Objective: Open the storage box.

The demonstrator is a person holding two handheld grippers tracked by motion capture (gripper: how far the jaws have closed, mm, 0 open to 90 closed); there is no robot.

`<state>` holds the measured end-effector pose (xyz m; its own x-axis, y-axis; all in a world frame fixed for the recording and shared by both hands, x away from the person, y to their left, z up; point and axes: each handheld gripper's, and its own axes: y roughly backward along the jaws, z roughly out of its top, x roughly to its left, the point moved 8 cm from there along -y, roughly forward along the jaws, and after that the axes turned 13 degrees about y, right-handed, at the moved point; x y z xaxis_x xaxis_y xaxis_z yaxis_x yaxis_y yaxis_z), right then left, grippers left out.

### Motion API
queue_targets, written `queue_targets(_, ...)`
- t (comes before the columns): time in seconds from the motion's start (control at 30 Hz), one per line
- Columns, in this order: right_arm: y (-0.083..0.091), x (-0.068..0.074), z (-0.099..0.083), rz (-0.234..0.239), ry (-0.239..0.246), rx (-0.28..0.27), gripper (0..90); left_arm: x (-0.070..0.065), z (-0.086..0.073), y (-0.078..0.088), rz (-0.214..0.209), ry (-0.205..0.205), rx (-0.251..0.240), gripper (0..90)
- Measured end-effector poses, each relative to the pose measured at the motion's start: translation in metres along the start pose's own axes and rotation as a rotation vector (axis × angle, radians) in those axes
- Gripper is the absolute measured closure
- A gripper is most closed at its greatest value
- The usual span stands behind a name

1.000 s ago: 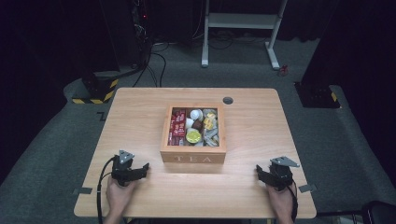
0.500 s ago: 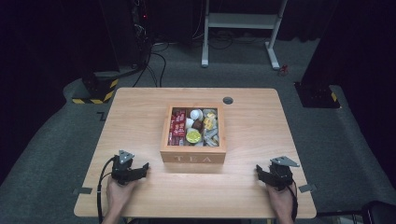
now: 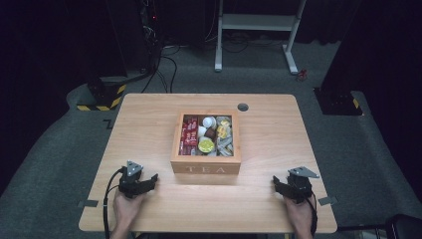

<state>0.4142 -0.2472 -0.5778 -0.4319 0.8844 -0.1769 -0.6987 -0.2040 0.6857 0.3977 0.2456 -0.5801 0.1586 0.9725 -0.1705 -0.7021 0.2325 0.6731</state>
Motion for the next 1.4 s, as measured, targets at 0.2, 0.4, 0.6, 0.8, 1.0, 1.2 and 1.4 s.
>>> queue_targets(0.2, 0.000, 0.000, 0.000, 0.001, -0.001, 0.000, 32.0, -0.013, 0.002, 0.006, -0.037, -0.021, -0.011, 34.8)
queue_targets(0.4, 0.000, 0.000, 0.000, 0.001, -0.001, 0.000, 32.0, -0.029, -0.001, 0.013, -0.110, -0.038, 0.003, 44.1)
queue_targets(0.6, 0.000, 0.000, 0.000, 0.001, -0.001, 0.000, 31.9, -0.044, -0.004, 0.016, -0.158, -0.059, 0.009, 46.1)
queue_targets(0.8, 0.000, 0.000, 0.000, -0.001, 0.002, -0.001, 31.9, -0.064, -0.008, 0.019, -0.224, -0.089, 0.025, 53.0)
queue_targets(1.0, 0.000, 0.000, 0.000, -0.001, -0.001, -0.001, 31.9, -0.087, -0.012, 0.017, -0.261, -0.143, 0.047, 60.8)
queue_targets(1.2, 0.000, 0.000, 0.000, 0.000, -0.003, 0.000, 31.9, -0.103, -0.008, 0.009, -0.283, -0.161, 0.057, 65.6)
queue_targets(1.4, 0.000, 0.001, 0.000, -0.001, -0.003, 0.000, 31.9, -0.113, 0.002, 0.003, -0.298, -0.167, 0.067, 69.3)
